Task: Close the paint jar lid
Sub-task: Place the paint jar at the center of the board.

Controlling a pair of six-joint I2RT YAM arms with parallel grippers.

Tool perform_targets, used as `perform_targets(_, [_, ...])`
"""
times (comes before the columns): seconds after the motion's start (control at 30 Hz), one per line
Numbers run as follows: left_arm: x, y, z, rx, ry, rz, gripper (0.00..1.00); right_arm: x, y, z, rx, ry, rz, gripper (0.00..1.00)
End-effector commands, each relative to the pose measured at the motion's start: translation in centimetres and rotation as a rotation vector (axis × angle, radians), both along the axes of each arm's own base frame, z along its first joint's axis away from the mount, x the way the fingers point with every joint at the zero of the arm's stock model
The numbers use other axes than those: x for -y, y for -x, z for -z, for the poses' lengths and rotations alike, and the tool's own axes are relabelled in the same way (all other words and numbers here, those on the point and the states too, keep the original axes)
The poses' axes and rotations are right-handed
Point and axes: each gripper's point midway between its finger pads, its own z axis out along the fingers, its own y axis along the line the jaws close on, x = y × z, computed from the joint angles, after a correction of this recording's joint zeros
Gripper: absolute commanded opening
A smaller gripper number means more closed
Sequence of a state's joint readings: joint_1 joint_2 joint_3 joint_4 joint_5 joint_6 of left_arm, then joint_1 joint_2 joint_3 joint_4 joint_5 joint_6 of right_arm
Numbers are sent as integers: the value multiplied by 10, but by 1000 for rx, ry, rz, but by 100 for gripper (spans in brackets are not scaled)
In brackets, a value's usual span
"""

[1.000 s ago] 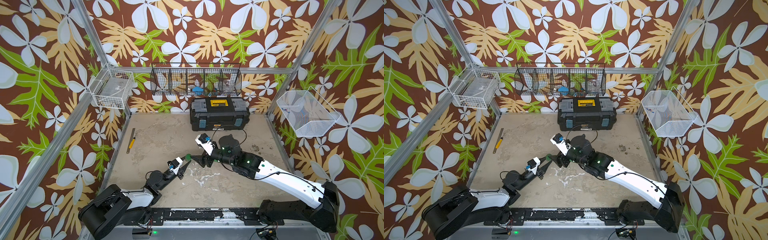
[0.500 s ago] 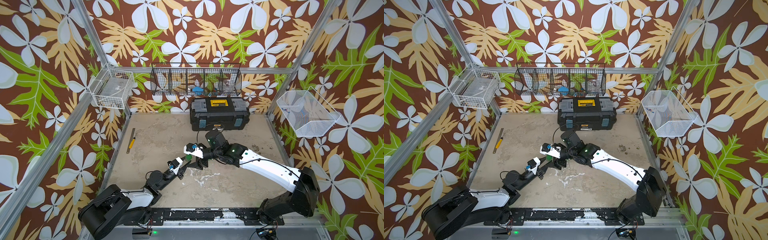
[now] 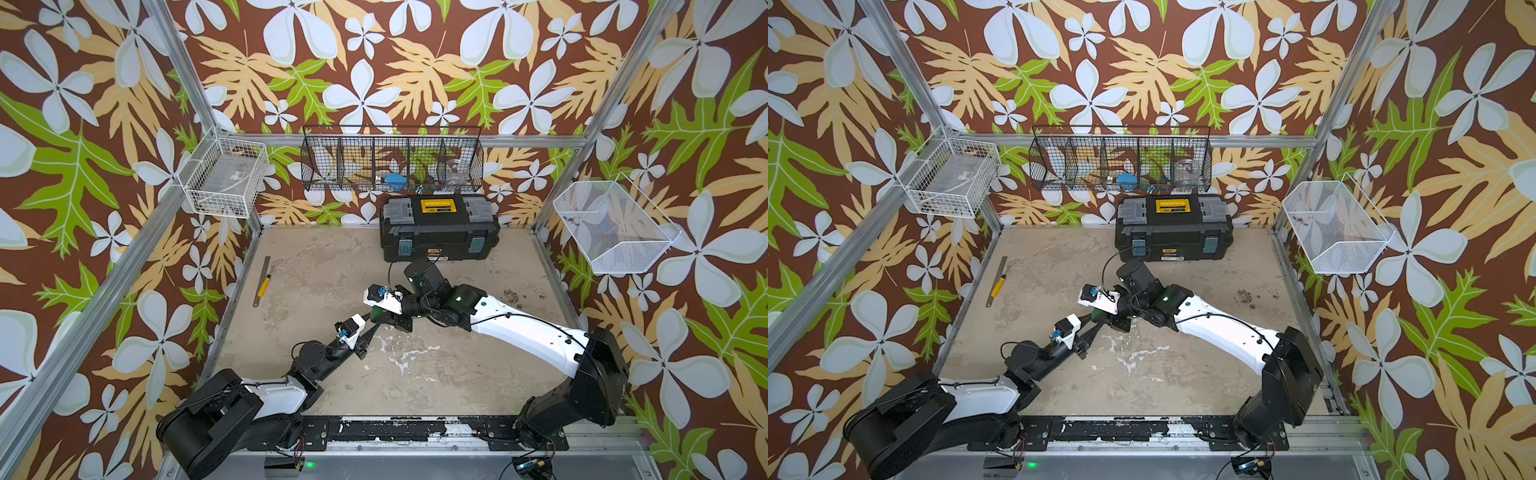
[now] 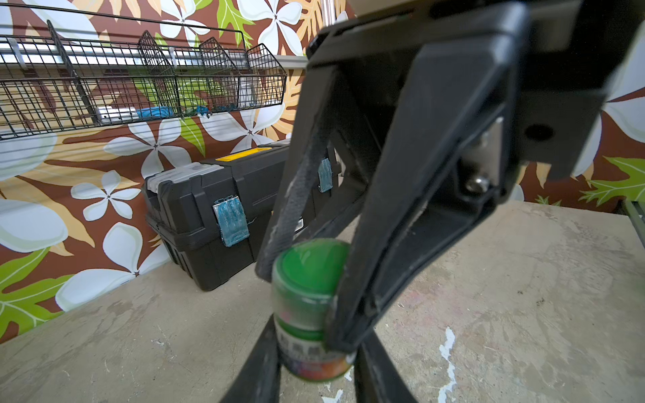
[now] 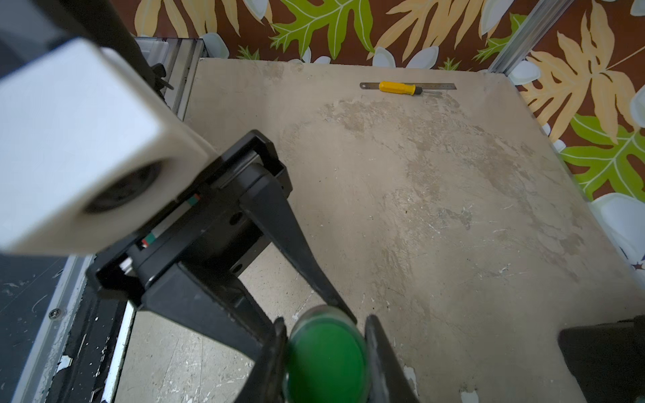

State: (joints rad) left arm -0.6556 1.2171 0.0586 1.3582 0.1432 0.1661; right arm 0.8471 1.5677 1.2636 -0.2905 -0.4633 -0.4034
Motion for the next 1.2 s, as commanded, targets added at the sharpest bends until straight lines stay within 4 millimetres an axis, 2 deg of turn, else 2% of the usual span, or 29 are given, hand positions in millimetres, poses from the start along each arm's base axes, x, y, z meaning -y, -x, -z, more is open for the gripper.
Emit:
perform_targets(0.0, [-1,-1,-8,24,19,-5,46,8,-20,-5,2,-13,142,3])
perform_targets(0.1, [-4,-4,-8,18,23,-31,66,28,-55,-7,-21,-61,364,5])
perform_targets(0.17, [-8,-6,-8,16,29,-53,75,50,-82,1,-48,-90,543,5])
perform_targets(0.27, [-13,-9,-8,12,38,-87,82,78,-112,28,-96,-91,746,5])
perform_targets(0.4, [-16,-9,-9,15,43,-101,87,95,-132,66,-103,-52,888,6])
perform_targets(0.57, [-17,-10,-9,13,43,-110,91,93,-141,106,-132,7,917,7])
perform_targets(0.77, [-21,-12,-9,16,44,-137,93,92,-140,145,-187,49,936,10])
perform_targets(1.0, [-22,-12,-9,15,42,-142,94,95,-133,174,-243,60,953,15])
perform_targets(1.1, [-22,-13,-9,15,42,-146,94,93,-129,181,-264,66,944,23])
perform_targets(1.17, [-23,-13,-8,12,41,-151,94,92,-127,183,-275,71,936,37])
